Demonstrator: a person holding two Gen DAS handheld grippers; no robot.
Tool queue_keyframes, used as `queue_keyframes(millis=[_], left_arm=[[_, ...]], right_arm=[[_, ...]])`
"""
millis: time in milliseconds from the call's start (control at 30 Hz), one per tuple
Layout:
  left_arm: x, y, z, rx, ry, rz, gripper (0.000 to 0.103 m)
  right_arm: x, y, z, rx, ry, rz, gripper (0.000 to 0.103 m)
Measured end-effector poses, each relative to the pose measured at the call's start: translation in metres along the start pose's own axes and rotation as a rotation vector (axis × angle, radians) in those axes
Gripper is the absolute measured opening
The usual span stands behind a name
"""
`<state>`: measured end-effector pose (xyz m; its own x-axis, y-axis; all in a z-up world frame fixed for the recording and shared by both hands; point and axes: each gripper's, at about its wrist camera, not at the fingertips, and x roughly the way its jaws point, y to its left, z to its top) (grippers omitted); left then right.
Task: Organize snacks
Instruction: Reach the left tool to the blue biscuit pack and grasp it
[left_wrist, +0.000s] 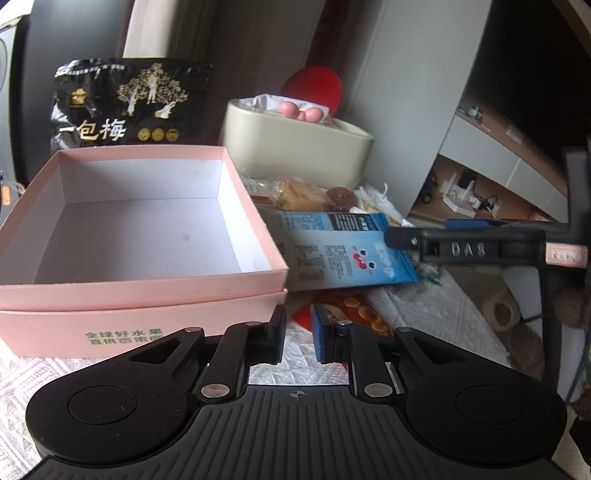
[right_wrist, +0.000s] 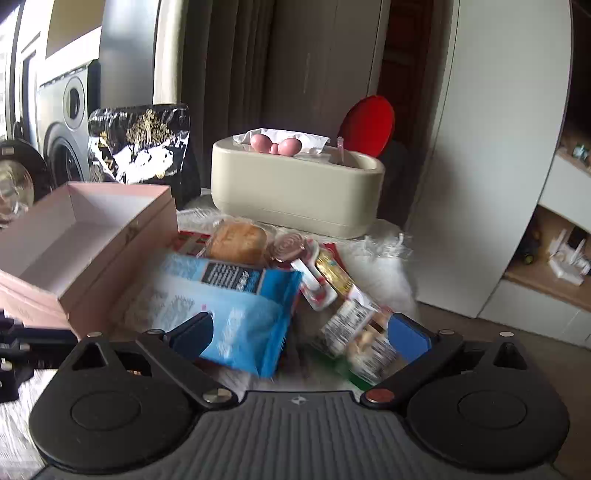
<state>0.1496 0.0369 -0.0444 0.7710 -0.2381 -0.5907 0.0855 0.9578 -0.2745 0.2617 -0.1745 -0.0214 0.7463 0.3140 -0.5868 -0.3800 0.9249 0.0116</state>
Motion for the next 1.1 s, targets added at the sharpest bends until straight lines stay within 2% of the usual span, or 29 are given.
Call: queue_keyframes(millis=[67, 100, 133, 233, 333, 533, 667, 733, 767, 833, 900, 1000, 1100], left_arm=[[0.000, 0.009, 0.001, -0.026, 0.004, 0.007, 0.019], [-0.001, 0.015, 0.002, -0.041, 0.003, 0.017, 0.018], [-0.002, 0.019, 0.002, -0.047, 0.003, 0.024, 0.018], [-0.006, 0.029, 0.001, -0.071, 0.006, 0.041, 0.019], [-0.013, 0.038, -0.005, -0.091, 0.015, 0.027, 0.019], [-0.015, 0.047, -0.016, -0.148, 0.057, -0.032, 0.019], [-0.022, 0.044, -0.021, -0.151, 0.063, -0.080, 0.019], [-0.030, 0.041, -0.023, -0.123, 0.061, -0.086, 0.019], [-0.036, 0.039, -0.024, -0.098, 0.060, -0.088, 0.019], [-0.045, 0.031, -0.026, -0.033, 0.068, -0.106, 0.019], [-0.054, 0.016, -0.030, 0.062, 0.084, -0.148, 0.019], [-0.061, -0.018, -0.037, 0.243, 0.109, -0.219, 0.019], [-0.055, -0.046, -0.042, 0.377, 0.130, -0.220, 0.019]], right_arm=[[0.022, -0.008, 0.017, 0.061, 0.026, 0.077, 0.082], [0.034, -0.010, 0.024, 0.075, 0.037, 0.093, 0.066], [0.044, -0.009, 0.029, 0.073, 0.050, 0.097, 0.043], [0.061, -0.004, 0.034, 0.034, 0.087, 0.101, 0.033], [0.053, -0.002, 0.019, 0.031, 0.143, 0.164, 0.033], [-0.001, 0.005, -0.025, 0.027, 0.221, 0.299, 0.036], [-0.027, 0.024, -0.052, -0.006, 0.278, 0.389, 0.036], [-0.038, 0.034, -0.060, -0.026, 0.278, 0.421, 0.043], [-0.045, 0.037, -0.063, -0.033, 0.265, 0.419, 0.048], [-0.062, 0.037, -0.068, -0.044, 0.219, 0.374, 0.068], [-0.079, 0.032, -0.075, -0.035, 0.182, 0.320, 0.073], [-0.106, 0.019, -0.092, 0.005, 0.180, 0.346, 0.081], [-0.121, 0.021, -0.108, -0.040, 0.196, 0.344, 0.085]])
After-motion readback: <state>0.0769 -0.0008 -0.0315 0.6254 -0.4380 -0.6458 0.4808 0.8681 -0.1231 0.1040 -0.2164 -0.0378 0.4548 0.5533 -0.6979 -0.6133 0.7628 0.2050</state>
